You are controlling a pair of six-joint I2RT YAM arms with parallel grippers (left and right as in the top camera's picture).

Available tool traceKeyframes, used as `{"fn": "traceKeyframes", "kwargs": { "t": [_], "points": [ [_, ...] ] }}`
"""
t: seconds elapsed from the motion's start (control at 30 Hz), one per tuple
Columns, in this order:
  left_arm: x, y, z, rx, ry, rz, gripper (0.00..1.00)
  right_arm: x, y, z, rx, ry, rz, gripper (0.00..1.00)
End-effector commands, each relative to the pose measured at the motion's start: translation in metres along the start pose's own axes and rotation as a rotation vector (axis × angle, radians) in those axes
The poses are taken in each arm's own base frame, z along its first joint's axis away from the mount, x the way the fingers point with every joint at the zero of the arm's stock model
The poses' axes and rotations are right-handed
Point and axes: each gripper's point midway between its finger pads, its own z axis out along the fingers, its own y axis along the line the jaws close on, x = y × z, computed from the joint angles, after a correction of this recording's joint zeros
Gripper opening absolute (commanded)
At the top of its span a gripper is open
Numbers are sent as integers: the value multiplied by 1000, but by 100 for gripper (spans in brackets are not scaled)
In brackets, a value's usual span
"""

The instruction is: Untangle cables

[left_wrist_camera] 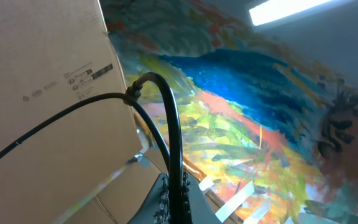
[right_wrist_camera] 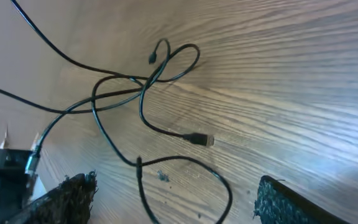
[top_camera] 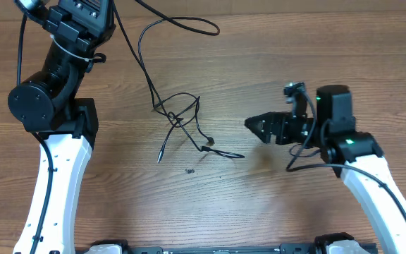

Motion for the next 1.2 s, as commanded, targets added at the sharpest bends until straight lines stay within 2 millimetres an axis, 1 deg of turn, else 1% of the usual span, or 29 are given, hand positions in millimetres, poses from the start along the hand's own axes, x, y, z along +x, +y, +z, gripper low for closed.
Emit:
{"fn": "traceKeyframes", "kwargs": {
  "t": [0.0,0.13,0.2,0.23,0.33,0.47,0.53,0.67,0.77,0.87,0.93,1.07,1.17],
  "points": [
    [6,-10,1,17,42,-12,4,1,7,22,-32,29,-45,82],
    [13,-9,0,13,81,-12,4,0,9,42,-57,38,-47,82],
    [16,-9,0,11,98,-12,4,0,12,54,-73,42,-48,82],
    [18,-9,0,11,109,-11,4,1,14,63,-85,46,-43,82],
    [21,-8,0,8,125,-11,4,3,18,80,-107,53,-50,82],
    [25,-8,-1,6,151,-12,4,5,29,99,-146,55,-50,82],
    [26,-8,-1,6,152,-12,4,6,35,103,-161,53,-68,82],
    [31,-9,1,13,162,-22,4,3,38,109,-131,29,-42,82],
    [36,-10,3,18,172,-31,4,-2,43,112,-122,1,-1,83],
    [37,-10,3,19,177,-31,4,-4,40,115,-83,-21,79,83],
    [38,-10,3,18,182,-32,4,-2,43,118,-74,-22,87,83],
    [39,-10,3,18,186,-32,4,3,55,123,-91,-18,68,83],
    [39,-10,3,18,188,-32,4,6,53,129,-50,-30,99,83]
  ]
}}
